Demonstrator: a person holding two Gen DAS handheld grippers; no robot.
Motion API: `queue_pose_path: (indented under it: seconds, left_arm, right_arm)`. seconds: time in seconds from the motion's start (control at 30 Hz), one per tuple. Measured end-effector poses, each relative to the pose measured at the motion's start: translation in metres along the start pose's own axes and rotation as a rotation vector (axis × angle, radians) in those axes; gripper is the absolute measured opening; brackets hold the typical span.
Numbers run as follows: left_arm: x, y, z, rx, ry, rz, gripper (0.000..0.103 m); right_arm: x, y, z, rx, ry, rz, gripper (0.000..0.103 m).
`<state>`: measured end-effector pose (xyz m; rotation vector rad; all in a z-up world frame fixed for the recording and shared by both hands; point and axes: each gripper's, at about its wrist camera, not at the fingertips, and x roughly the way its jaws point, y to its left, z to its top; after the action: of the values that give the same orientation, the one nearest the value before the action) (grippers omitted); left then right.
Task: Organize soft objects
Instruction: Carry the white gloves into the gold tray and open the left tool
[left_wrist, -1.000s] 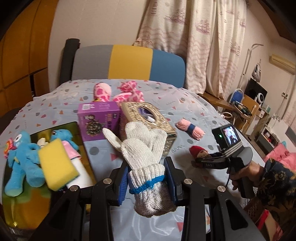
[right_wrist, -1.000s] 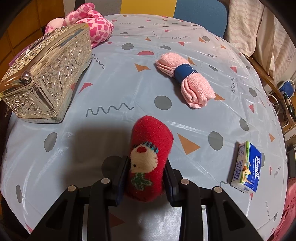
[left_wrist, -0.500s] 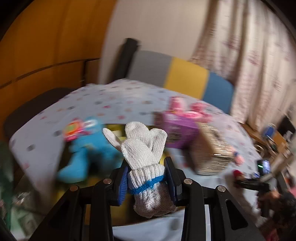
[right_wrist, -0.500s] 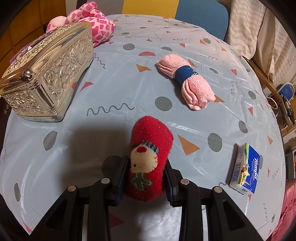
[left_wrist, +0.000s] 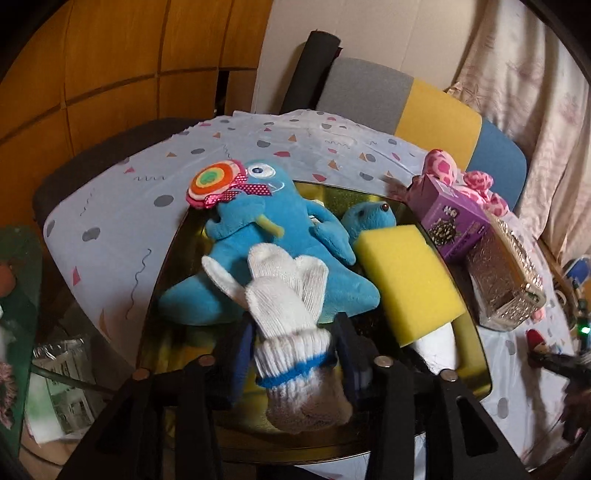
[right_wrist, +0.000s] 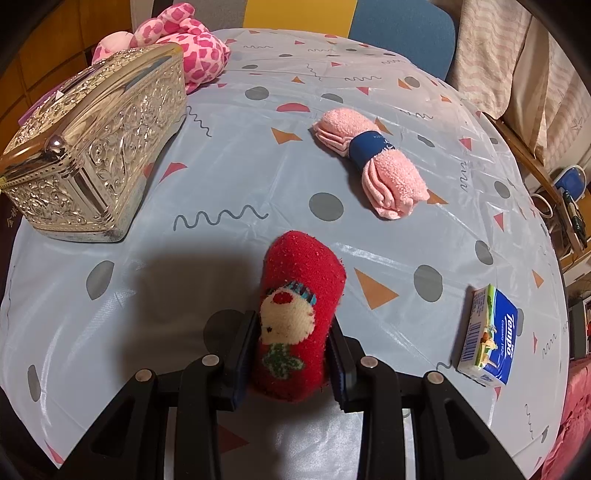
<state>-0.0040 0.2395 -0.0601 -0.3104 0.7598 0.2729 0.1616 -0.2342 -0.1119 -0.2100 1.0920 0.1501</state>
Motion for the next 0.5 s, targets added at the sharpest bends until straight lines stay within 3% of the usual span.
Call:
queue_pose_path:
  seconds: [0.37, 0.5]
  left_arm:
    - [-0.024, -0.017, 0.002, 0.049, -0.068, 0.039, 0.062]
    - [-0.035, -0.033, 0.003, 0.066, -0.092, 0.014, 0.064]
  right_arm:
    - [0.0, 0.0, 0.0, -0.002, 0.0, -0.002, 0.033]
    - [0.0, 0.001, -0.001, -0.006, 0.0, -0.006, 0.033]
